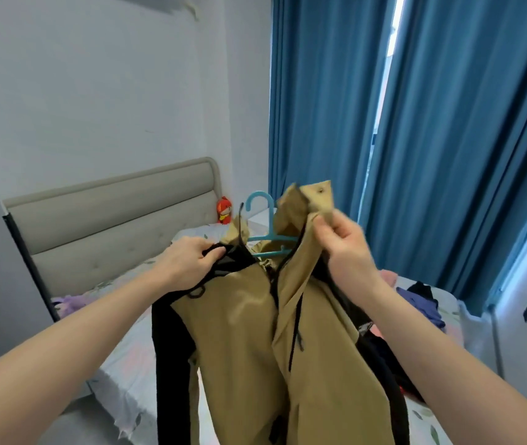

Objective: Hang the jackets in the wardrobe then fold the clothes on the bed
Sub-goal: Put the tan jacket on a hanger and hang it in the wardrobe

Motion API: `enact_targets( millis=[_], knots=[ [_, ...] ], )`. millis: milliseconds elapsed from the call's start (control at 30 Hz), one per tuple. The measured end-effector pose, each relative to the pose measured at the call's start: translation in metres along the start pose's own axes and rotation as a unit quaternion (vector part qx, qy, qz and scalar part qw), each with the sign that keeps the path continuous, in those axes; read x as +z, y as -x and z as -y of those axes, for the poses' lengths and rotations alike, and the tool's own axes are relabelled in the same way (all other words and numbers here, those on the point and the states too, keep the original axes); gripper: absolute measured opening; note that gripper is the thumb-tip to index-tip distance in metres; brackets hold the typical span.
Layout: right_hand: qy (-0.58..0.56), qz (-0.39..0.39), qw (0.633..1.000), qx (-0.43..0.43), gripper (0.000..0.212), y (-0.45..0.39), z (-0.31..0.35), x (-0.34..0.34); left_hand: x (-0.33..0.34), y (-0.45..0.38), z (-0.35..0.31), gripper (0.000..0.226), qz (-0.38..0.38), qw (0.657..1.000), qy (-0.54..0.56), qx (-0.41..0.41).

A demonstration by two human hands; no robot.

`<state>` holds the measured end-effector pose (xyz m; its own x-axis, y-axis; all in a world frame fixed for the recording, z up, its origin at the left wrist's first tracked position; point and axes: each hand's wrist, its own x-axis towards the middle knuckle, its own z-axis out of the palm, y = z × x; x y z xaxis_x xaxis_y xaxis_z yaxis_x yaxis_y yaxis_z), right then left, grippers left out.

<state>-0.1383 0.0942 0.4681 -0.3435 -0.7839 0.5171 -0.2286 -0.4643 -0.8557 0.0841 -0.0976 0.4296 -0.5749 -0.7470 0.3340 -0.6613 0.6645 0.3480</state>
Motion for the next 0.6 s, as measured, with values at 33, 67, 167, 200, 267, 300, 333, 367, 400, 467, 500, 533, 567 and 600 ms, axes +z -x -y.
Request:
enact_targets(
  millis=[33,67,167,200,267,300,333,367,400,467,500,533,567,600],
  knots=[
    [0.06,0.079,0.995,-0.016,0.022,0.01,0.002,0.003,0.001,0.001,0.001,0.044,-0.022,0.999,0.031,-0.002],
    [0.126,0.16,0.979,-0.024,0.02,0.019,0.002,0.004,0.001,0.002,0.001,0.044,-0.042,0.998,0.056,0.002],
    [0.303,0.304,0.903,-0.028,0.017,0.035,-0.013,-0.01,-0.001,0.01,-0.004,0.043,-0.076,0.992,0.096,0.035],
    [0.336,0.309,0.889,-0.034,0.021,0.035,-0.016,-0.019,-0.002,0.013,-0.007,0.043,-0.083,0.991,0.097,0.048],
    [0.348,0.264,0.898,-0.059,0.026,0.031,-0.011,-0.035,-0.007,0.017,-0.011,0.042,-0.091,0.99,0.082,0.067],
    [0.333,0.223,0.914,-0.067,0.024,0.027,-0.005,-0.043,-0.01,0.019,-0.012,0.042,-0.094,0.99,0.073,0.077],
    [0.311,0.175,0.931,-0.076,0.023,0.022,0.001,-0.051,-0.014,0.02,-0.012,0.042,-0.096,0.989,0.065,0.087],
    [0.292,0.128,0.944,-0.085,0.026,0.014,0.004,-0.06,-0.017,0.021,-0.012,0.042,-0.099,0.989,0.059,0.097],
    [0.28,0.09,0.952,-0.079,0.032,0.006,0.006,-0.068,-0.02,0.021,-0.012,0.043,-0.102,0.987,0.053,0.107],
    [0.315,0.069,0.946,-0.025,0.045,-0.009,0.002,-0.08,-0.024,0.021,-0.012,0.042,-0.104,0.986,0.047,0.12],
    [0.364,0.09,0.927,0.01,0.049,-0.015,-0.004,-0.085,-0.025,0.02,-0.012,0.04,-0.101,0.986,0.049,0.124],
    [0.409,0.125,0.903,0.044,0.048,-0.018,-0.012,-0.087,-0.027,0.019,-0.01,0.04,-0.101,0.985,0.054,0.127],
    [0.433,0.155,0.885,0.074,0.042,-0.021,-0.02,-0.087,-0.028,0.018,-0.009,0.04,-0.103,0.985,0.059,0.129],
    [0.437,0.167,0.878,0.096,0.032,-0.021,-0.026,-0.085,-0.03,0.018,-0.009,0.041,-0.105,0.984,0.065,0.129]
  ],
)
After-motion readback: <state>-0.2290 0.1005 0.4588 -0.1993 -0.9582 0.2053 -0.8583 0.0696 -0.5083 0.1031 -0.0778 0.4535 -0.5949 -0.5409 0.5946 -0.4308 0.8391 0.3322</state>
